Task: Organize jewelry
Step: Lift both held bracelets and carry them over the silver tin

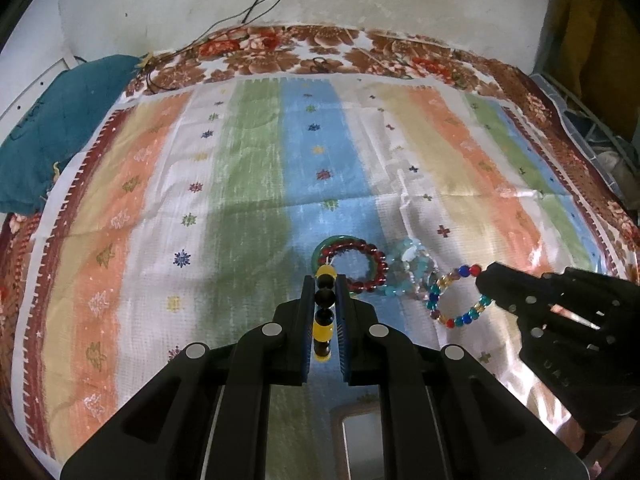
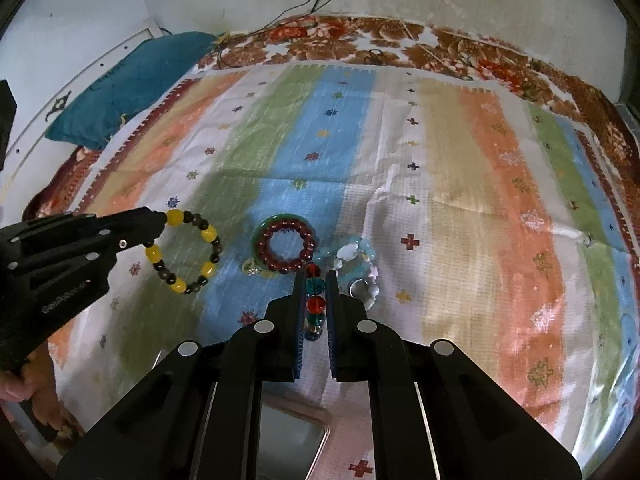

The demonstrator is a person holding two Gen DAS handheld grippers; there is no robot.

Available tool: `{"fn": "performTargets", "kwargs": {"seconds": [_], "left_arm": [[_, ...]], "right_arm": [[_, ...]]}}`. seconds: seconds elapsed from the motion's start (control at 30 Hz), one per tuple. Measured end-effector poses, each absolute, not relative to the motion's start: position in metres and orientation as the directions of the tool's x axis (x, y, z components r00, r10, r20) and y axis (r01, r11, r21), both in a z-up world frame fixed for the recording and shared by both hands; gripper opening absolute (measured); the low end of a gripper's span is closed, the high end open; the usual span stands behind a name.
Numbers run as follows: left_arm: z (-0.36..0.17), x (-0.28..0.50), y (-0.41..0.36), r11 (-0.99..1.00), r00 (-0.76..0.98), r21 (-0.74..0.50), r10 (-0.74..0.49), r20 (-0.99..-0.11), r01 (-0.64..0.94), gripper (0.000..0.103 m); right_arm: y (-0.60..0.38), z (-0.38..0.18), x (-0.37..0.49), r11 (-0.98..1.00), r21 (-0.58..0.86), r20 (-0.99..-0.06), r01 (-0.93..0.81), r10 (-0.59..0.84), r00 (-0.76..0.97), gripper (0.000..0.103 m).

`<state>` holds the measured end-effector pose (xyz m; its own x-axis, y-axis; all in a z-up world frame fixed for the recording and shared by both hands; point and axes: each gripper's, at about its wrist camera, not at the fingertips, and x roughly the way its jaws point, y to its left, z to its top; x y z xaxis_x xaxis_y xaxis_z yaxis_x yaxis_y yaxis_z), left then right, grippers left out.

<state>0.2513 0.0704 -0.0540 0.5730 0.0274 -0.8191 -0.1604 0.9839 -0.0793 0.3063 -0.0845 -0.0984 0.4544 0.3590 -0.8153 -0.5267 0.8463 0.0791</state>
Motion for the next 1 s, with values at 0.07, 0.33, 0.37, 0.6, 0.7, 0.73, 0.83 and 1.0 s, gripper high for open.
{"fn": "performTargets", "kwargs": {"seconds": [0.07,0.33,0.37,0.6,0.7,0.73,0.83,1.0], "left_arm": [[-0.05,0.248,0.068,0.985,0.583,-0.082,0.023,-0.812,-0.153,0.01],[-0.033,0.232,0.052,0.989,0.618,-0.077,0.017,-0.786,-0.126,0.01],[-0.032,0.229,0.051,0.989,0.622,-0.077,0.017,-0.783,-0.125,0.01],[-0.023,0.213,0.047,0.991,0.643,-0.079,0.011,-0.766,-0.111,0.01],[-0.021,0.207,0.047,0.99,0.653,-0.091,0.002,-0.758,-0.108,0.01],[-0.021,0.205,0.047,0.989,0.651,-0.095,-0.001,-0.759,-0.11,0.01],[-0.023,0.199,0.044,0.99,0.647,-0.097,-0.008,-0.763,-0.102,0.01],[-0.017,0.187,0.037,0.991,0.663,-0.103,-0.02,-0.749,-0.087,0.01]], "right_arm": [[-0.086,-0.098,0.304,0.849,0.074,-0.815,-0.524,0.354,0.458,0.01],[-0.096,-0.085,0.292,0.857,0.085,-0.789,-0.508,0.369,0.491,0.01],[-0.098,-0.083,0.289,0.857,0.088,-0.786,-0.508,0.373,0.493,0.01],[-0.103,-0.073,0.274,0.855,0.084,-0.766,-0.511,0.384,0.516,0.01],[-0.105,-0.069,0.268,0.854,0.08,-0.757,-0.514,0.388,0.526,0.01],[-0.106,-0.068,0.266,0.853,0.079,-0.753,-0.516,0.39,0.53,0.01],[-0.106,-0.065,0.257,0.851,0.068,-0.746,-0.521,0.39,0.539,0.01],[-0.106,-0.064,0.239,0.838,0.046,-0.745,-0.544,0.391,0.54,0.01]]}}
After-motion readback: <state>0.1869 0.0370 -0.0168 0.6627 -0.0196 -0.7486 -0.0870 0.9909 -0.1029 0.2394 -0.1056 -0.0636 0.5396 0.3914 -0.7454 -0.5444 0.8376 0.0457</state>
